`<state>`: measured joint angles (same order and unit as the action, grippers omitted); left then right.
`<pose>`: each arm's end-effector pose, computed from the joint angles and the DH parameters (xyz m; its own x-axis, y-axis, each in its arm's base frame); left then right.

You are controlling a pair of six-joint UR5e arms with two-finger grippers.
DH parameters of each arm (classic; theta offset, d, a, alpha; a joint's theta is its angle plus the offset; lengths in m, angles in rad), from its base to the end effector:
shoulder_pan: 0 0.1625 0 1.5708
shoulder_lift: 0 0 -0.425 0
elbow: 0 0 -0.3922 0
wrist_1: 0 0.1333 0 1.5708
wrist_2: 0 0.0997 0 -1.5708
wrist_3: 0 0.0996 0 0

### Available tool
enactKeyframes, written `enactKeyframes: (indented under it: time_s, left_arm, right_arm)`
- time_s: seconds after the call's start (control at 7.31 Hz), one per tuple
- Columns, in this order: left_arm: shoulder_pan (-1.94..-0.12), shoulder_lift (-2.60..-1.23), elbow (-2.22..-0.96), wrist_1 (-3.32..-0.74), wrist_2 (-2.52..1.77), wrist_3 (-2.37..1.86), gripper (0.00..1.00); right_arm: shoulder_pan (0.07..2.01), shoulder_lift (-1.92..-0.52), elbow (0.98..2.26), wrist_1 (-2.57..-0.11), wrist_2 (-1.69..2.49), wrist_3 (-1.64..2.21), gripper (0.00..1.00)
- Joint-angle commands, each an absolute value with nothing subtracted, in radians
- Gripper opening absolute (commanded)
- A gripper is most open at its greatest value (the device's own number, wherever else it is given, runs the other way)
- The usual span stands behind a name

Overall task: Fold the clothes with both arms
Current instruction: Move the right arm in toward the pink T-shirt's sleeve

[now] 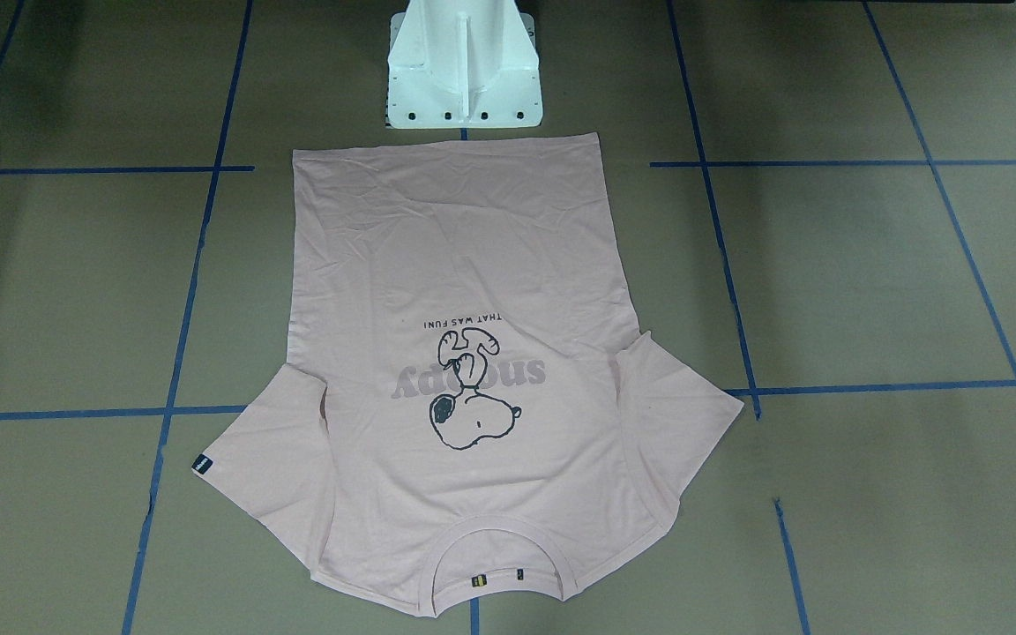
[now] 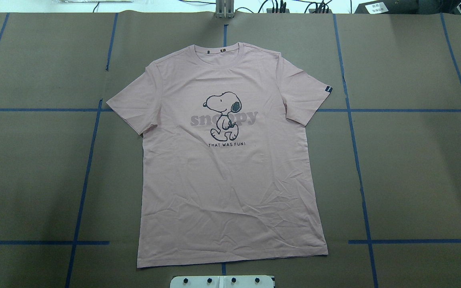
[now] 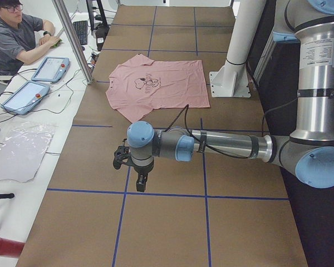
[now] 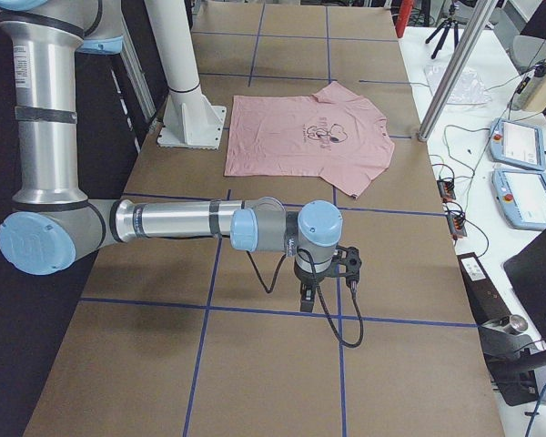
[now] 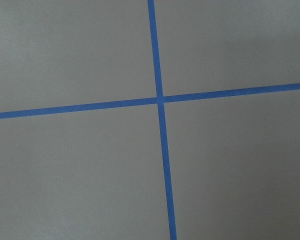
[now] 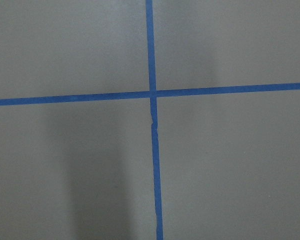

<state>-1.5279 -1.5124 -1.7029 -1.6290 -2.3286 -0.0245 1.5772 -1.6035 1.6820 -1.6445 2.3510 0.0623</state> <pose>-0.0444 -0.4770 0.6165 0.7226 0.0972 -0.6844 -0.0248 0.9931 0.1148 0.0663 -0.4767 0.6268 0.7090 0.0634 0.7023 -0.0506 0.9980 -0.0390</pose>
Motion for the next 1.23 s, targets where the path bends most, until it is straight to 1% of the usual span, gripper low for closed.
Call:
enactKeyframes:
  time_s: [0.0,0.27,0.41,0.55,0.68,0.82,0.96,1.09]
  left_arm:
    - [-1.528,-1.513,-1.706,-1.629,-2.329,-0.025,1.0]
    - [-1.526,-1.525,-1.724,-1.632,-2.33,-0.026,1.0]
    - [-1.525,-1.59,-1.739,-1.629,-2.333,-0.035,1.0]
    - [-1.514,-1.679,-1.746,-1.634,-2.37,-0.038,1.0]
    - [-1.506,-1.754,-1.737,-1.643,-2.39,-0.035,1.0]
    - [-1.464,-1.781,-1.712,-1.755,-2.39,-0.041,1.0]
    - [-1.439,-1.786,-1.657,-1.841,-2.388,-0.105,1.0]
    - [-1.401,-1.81,-1.648,-1.908,-2.385,-0.153,1.0]
  right_arm:
    - [1.577,-1.594,1.681,-1.643,2.35,0.054,1.0]
    - [1.577,-1.569,1.689,-1.643,2.355,0.067,1.0]
    - [1.544,-1.531,1.683,-1.641,2.359,0.067,1.0]
    - [1.522,-1.49,1.666,-1.581,2.359,0.071,1.0]
    - [1.497,-1.473,1.629,-1.46,2.377,0.092,1.0]
    - [1.447,-1.419,1.547,-1.336,2.396,0.168,1.0]
    - [1.384,-1.337,1.451,-1.174,2.382,0.245,1.0]
    - [1.344,-1.209,1.314,-1.101,2.334,0.368,1.0]
